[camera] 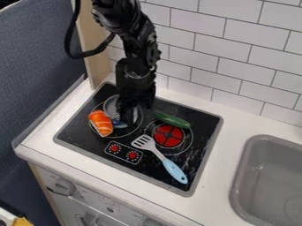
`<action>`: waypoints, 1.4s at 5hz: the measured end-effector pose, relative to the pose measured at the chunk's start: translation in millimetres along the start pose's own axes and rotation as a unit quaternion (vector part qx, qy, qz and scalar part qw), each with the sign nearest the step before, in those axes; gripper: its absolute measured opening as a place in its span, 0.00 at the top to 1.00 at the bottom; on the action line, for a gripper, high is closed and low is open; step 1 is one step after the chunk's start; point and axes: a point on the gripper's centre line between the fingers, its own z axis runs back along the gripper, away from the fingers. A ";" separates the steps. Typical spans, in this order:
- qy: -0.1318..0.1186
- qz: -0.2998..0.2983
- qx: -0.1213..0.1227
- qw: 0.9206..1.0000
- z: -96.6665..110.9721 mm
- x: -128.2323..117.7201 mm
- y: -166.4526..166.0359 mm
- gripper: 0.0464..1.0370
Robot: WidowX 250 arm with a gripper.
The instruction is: Move the blue can to the left of the left burner
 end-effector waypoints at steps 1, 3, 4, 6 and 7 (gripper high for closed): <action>-0.001 0.000 0.023 1.000 -14.0 -0.6 2.5 0.04; -0.013 0.023 0.042 0.999 -24.4 12.5 1.2 0.04; -0.024 0.039 0.042 0.998 -22.5 25.3 -6.4 0.04; -0.038 0.095 0.061 0.993 -34.8 54.3 -18.6 0.04; -0.045 0.114 0.067 0.990 -39.8 64.5 -23.8 0.04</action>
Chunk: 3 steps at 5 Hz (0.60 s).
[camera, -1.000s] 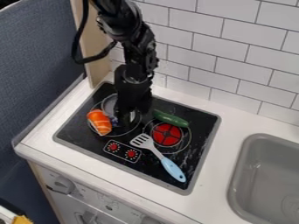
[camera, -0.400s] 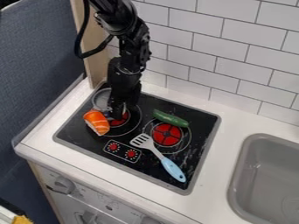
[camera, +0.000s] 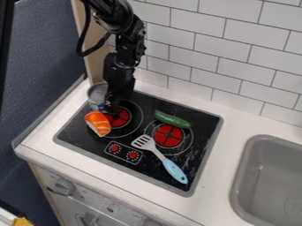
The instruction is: Move the blue can to the left of the left burner
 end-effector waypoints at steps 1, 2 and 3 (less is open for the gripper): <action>-0.008 0.021 -0.011 1.000 4.4 12.1 -8.3 0.04; -0.007 0.030 -0.010 0.999 2.8 15.4 -6.9 0.04; -0.001 0.030 -0.003 1.000 1.7 10.5 1.9 0.04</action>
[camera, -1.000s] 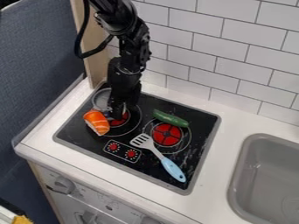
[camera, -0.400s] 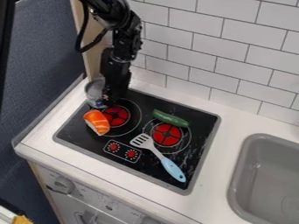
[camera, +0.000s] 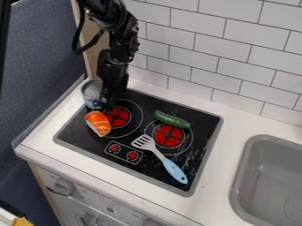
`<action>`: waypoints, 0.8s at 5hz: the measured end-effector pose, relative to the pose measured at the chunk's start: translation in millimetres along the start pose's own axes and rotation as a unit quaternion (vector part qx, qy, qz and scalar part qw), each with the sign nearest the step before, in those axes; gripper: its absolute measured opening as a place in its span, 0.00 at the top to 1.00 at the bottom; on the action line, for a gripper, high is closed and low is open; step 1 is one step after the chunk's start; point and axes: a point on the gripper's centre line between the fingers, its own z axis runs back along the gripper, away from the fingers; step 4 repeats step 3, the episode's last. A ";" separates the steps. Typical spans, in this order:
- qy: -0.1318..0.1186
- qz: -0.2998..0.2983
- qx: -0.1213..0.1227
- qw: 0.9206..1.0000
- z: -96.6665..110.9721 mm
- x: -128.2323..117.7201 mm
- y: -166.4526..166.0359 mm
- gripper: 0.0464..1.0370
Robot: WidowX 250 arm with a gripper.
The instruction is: Move the blue can to the left of the left burner
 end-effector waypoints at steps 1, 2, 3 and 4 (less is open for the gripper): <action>0.000 0.006 -0.030 1.000 26.0 1.8 -3.4 0.04; 0.005 0.026 -0.048 0.999 53.1 4.2 0.9 0.04; 0.000 0.038 -0.085 0.996 74.8 7.5 2.2 0.04; 0.000 0.038 -0.085 0.996 74.8 7.5 2.2 0.04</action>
